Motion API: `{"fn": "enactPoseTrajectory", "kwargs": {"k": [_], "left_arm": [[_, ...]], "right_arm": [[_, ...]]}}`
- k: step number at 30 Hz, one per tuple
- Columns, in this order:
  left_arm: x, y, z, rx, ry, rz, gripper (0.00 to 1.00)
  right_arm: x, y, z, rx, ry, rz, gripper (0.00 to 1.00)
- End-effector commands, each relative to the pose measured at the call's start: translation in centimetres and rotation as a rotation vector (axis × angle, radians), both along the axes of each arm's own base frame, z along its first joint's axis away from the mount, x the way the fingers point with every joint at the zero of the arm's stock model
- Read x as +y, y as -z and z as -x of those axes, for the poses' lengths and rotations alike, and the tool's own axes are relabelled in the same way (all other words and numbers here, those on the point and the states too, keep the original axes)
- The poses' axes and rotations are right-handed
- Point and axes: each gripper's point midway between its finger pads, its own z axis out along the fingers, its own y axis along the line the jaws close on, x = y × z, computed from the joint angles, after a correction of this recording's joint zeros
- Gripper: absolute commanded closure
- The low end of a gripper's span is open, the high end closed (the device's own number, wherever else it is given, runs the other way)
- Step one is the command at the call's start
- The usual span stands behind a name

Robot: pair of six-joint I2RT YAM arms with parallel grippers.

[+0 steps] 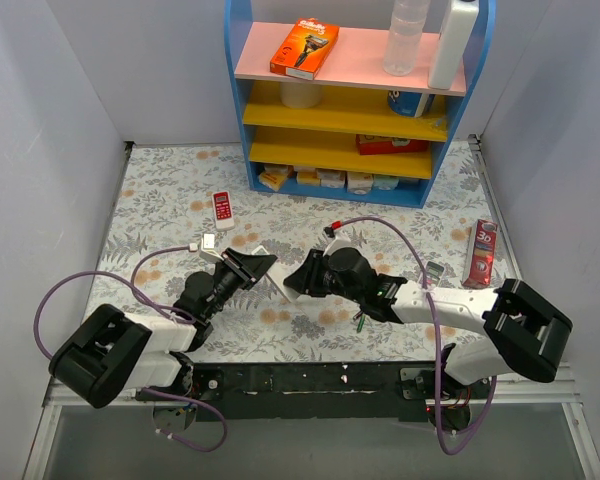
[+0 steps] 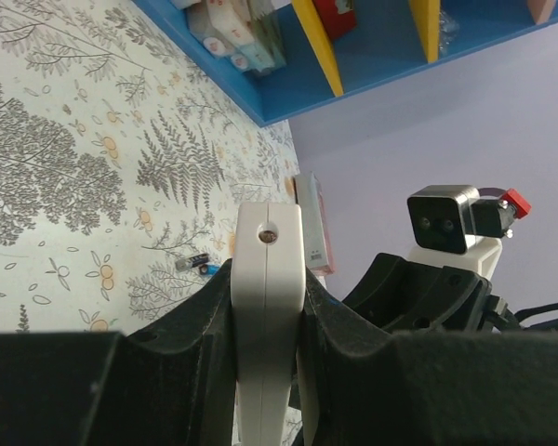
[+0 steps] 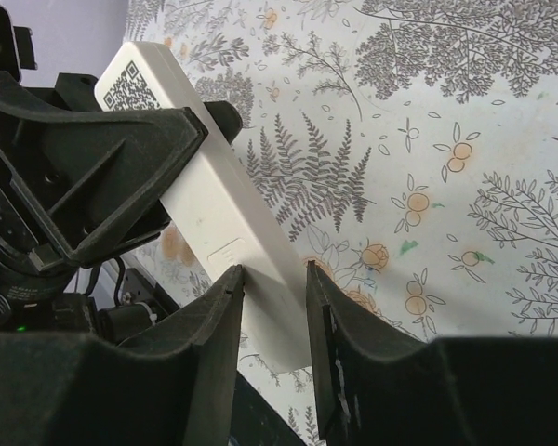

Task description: Load the batteries into the remote control

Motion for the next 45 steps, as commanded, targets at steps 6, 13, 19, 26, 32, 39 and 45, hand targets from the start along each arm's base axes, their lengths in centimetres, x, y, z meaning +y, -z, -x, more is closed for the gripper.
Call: {"fn": "enactPoseTrajectory", "kwargs": {"k": [6,13,19,26,32,39,45], "left_arm": [[1.1,-16.6,2.0,-0.503,0.033,0.432,1.00],[0.2,-13.1,0.0,-0.387,0.019,0.321,1.00],[-1.2,-8.5,-1.2,-0.201,0.068,0.205,1.00],[-1.8,-5.7,-2.7,-0.011,0.115,0.091,1.00],[-2.7,-5.4,-3.5,0.087,0.160,-0.073,1.00],[-2.8,-3.7,-3.1,0.183,0.195,-0.180,1.00],[-3.5,-3.8,-2.6,0.202,0.255,-0.185,1.00]], "right_arm": [[-4.9,9.4,2.5,0.139,-0.007,0.329,0.62],[-4.2,6.2,1.6,-0.037,-0.066,0.265,0.58],[-3.7,-0.2,0.6,-0.410,-0.237,0.269,0.43],[-4.6,-3.1,1.4,-0.775,-0.521,0.436,0.29],[-4.7,-4.0,2.4,-1.082,-0.696,0.570,0.07],[-4.5,-7.5,2.6,-1.327,-0.652,0.635,0.05],[-4.4,-9.4,2.3,-1.449,-0.618,0.641,0.05]]}}
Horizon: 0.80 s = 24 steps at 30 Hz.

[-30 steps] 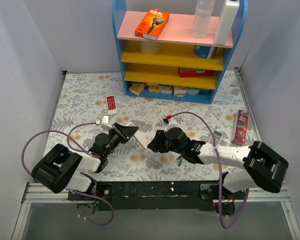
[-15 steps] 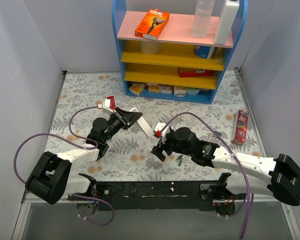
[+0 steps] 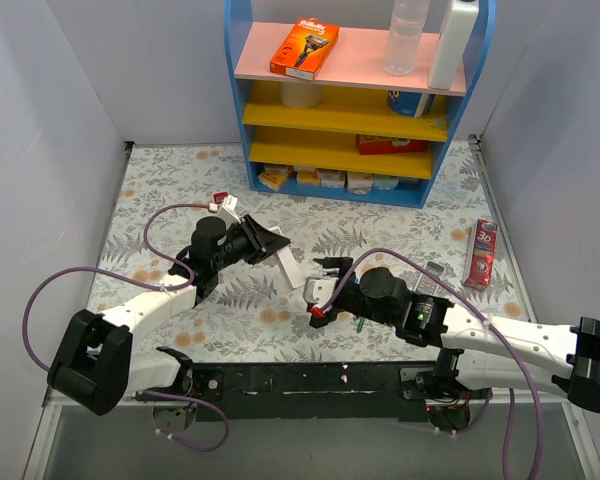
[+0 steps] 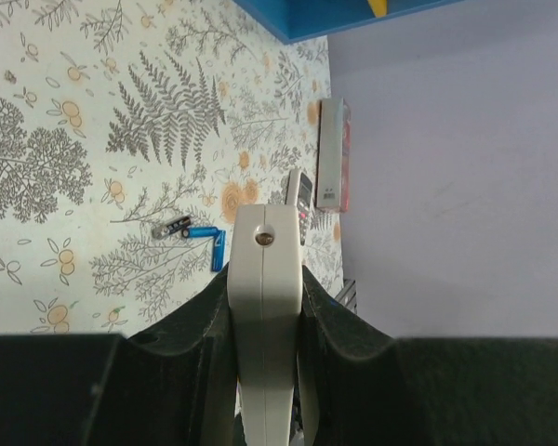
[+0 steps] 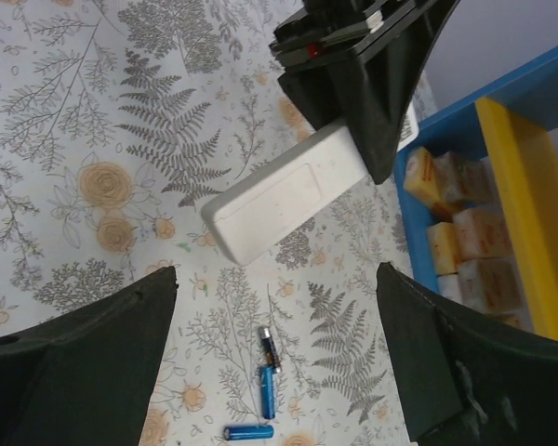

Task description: Load the batteries into the remote control

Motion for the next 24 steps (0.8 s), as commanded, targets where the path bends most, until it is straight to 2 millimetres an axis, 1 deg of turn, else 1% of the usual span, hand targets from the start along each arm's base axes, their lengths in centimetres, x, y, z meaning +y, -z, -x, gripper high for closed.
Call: {"fn": "enactPoseTrajectory", "kwargs": {"k": [1,7,8,10,15,24], "left_arm": [[-0.8,-1.2,0.6,0.000,0.078,-0.002,1.00],[-1.1,-1.8,0.9,0.007,0.103,0.005,1.00],[-1.1,-2.0,0.9,0.004,0.105,0.006,1.00],[-1.2,-2.1,1.0,0.004,0.112,0.009,1.00],[-1.3,-2.1,1.2,0.008,0.126,0.013,1.00],[-1.6,-2.6,1.5,0.005,0.151,0.028,1.00]], "right_arm": [[0.8,-2.6,-0.8,-0.146,-0.025,-0.030,0.05],[2.2,-0.8,-0.5,-0.135,-0.089,0.066,0.03],[2.6,-1.0,-0.3,-0.134,-0.108,0.059,0.02],[3.0,-0.9,-0.2,-0.129,-0.122,0.061,0.02],[3.7,-1.9,-0.6,-0.161,-0.120,0.027,0.02],[5.1,-1.2,-0.6,-0.158,-0.159,0.057,0.05]]}}
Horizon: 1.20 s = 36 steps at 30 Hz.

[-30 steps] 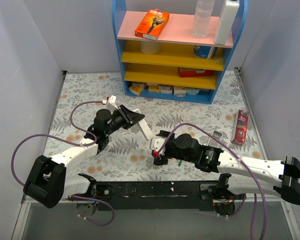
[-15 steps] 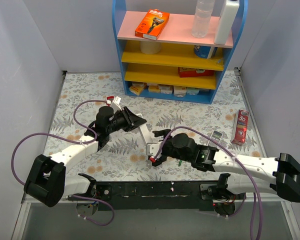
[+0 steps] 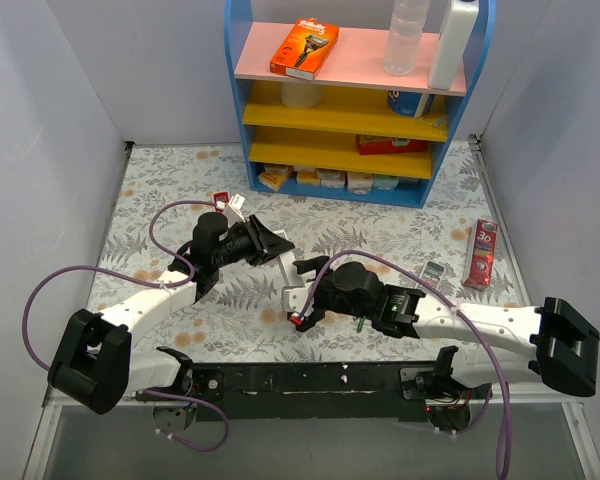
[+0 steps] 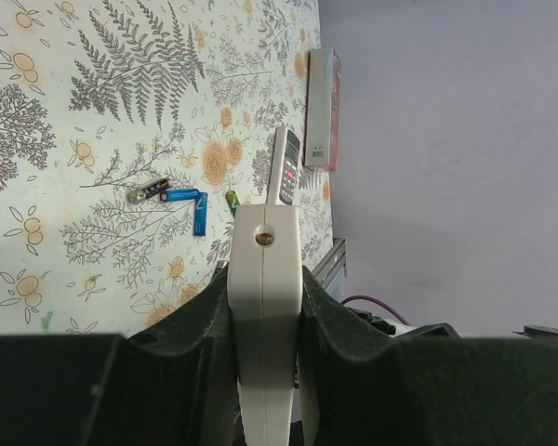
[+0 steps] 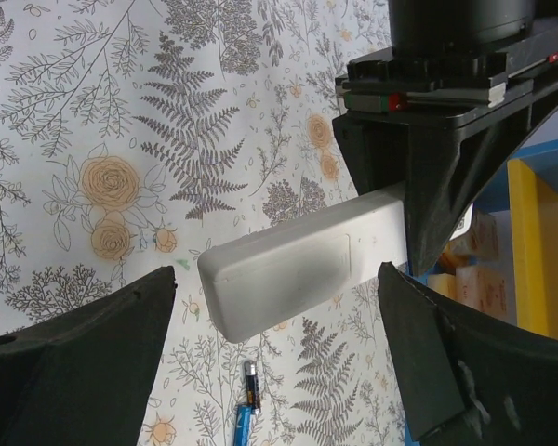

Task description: Load the batteries into the remote control

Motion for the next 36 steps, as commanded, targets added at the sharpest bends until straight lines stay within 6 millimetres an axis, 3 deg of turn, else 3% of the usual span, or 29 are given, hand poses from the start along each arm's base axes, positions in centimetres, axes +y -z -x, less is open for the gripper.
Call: {"fn": "enactPoseTrajectory", "kwargs": {"k": [1,13,29,33,36], "left_arm": [[-0.5,-2.5,-0.3,-0.056,0.031,0.034,1.00],[-0.6,-3.0,0.0,-0.066,0.047,0.041,1.00],[-0.8,-4.8,-0.5,-0.096,0.037,0.070,1.00],[-0.8,-5.0,-0.6,-0.098,0.035,0.073,1.00],[-0.7,-4.1,-0.7,-0.079,0.016,0.072,1.00]], "right_arm": [[1.8,-2.8,-0.1,-0.046,-0.036,-0.068,0.05],[2.1,-1.6,-0.5,-0.040,-0.031,-0.023,0.14],[1.4,2.8,-0.1,0.031,-0.017,0.097,0.43],[1.3,3.3,0.0,0.049,-0.014,0.103,0.43],[1.4,2.9,0.0,0.049,-0.011,0.085,0.35]]}}
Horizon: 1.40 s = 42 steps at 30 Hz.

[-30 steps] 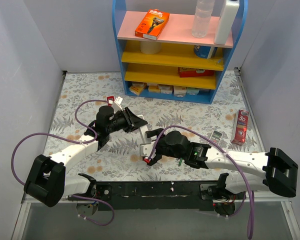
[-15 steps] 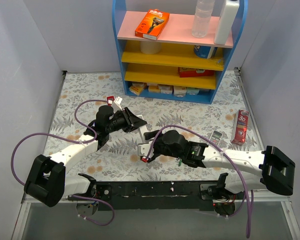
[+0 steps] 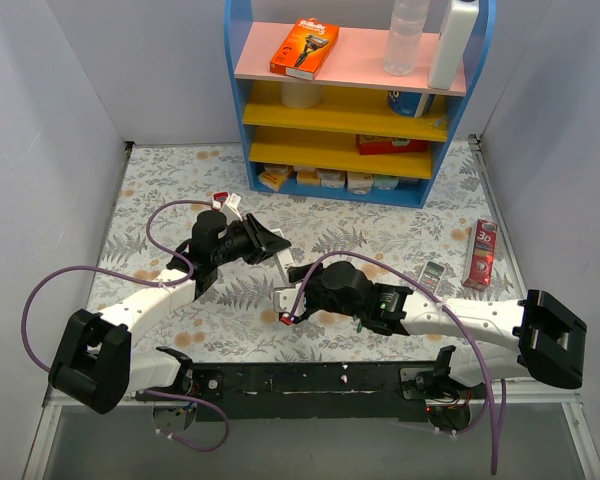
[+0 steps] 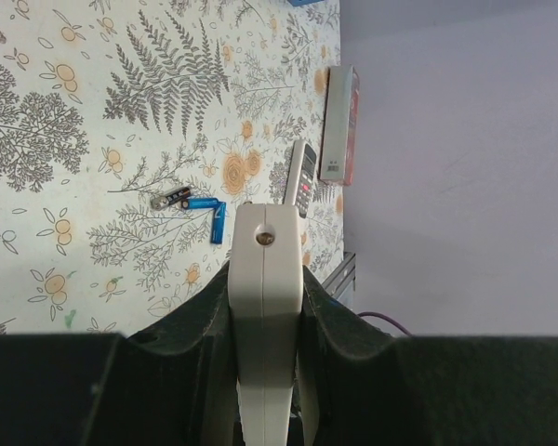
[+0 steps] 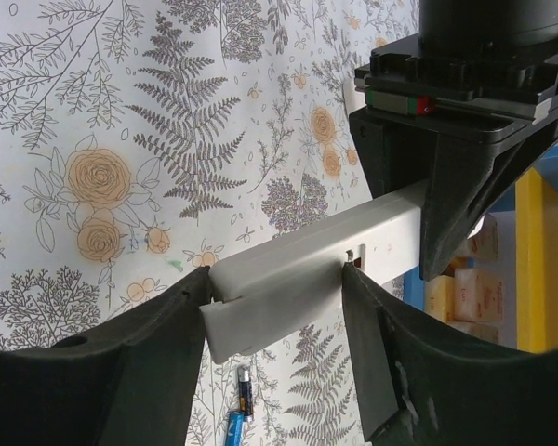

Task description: Load the batteries into the remote control

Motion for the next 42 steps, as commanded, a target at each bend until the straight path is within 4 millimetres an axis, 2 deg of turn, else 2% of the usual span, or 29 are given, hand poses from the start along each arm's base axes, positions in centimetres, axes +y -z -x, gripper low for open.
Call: {"fn": "enactPoseTrajectory", "kwargs": {"k": [1,2,7,15,17,19,24,26,27,28,30,33,34,38,42], "left_arm": [[-1.3,-3.9,0.0,-0.095,0.050,0.094,1.00],[-1.3,-3.8,-0.2,-0.087,0.041,0.106,1.00],[-1.0,-1.7,-0.4,-0.031,-0.006,0.124,1.00],[0.7,0.9,-1.4,-0.005,-0.141,0.129,1.00],[1.2,0.7,-1.8,-0.030,-0.166,0.139,1.00],[1.8,1.3,-2.0,-0.040,-0.201,0.127,1.00],[2.6,0.6,-1.9,-0.115,-0.231,0.142,1.00],[2.9,0.5,-1.6,-0.130,-0.242,0.153,1.00],[3.0,0.4,-1.5,-0.137,-0.246,0.157,1.00],[3.2,0.7,-1.3,-0.137,-0.251,0.157,1.00],[3.5,0.0,-1.2,-0.165,-0.263,0.176,1.00],[3.9,-0.1,-0.9,-0.181,-0.280,0.194,1.00],[4.0,0.0,-0.8,-0.182,-0.284,0.196,1.00],[4.3,-0.2,-0.5,-0.199,-0.296,0.211,1.00],[4.4,-0.7,-0.4,-0.215,-0.295,0.220,1.00]], "right_arm": [[0.2,1.2,0.7,0.075,-0.004,0.014,0.34],[0.3,1.1,0.6,0.071,0.002,0.008,0.29],[0.4,0.0,0.3,0.061,0.021,-0.038,0.22],[0.3,-1.6,0.9,0.109,0.029,-0.103,0.17],[0.3,-1.9,1.1,0.129,0.028,-0.115,0.15],[0.2,-2.5,1.5,0.168,0.041,-0.147,0.13],[-1.0,-4.3,0.5,0.307,0.226,-0.247,0.12],[-2.2,-3.7,0.0,0.398,0.354,-0.257,0.11],[-2.2,-4.5,-0.1,0.423,0.385,-0.279,0.09],[-2.4,-4.5,-0.1,0.489,0.438,-0.305,0.09],[-2.9,-4.2,0.1,0.550,0.488,-0.287,0.07],[-3.4,-2.8,0.4,0.663,0.590,-0.277,0.08],[-3.4,-3.0,0.2,0.681,0.619,-0.284,0.09],[-2.5,-1.7,0.8,0.774,0.649,-0.253,0.10],[-1.8,-0.8,0.7,0.801,0.678,-0.221,0.11]]}}
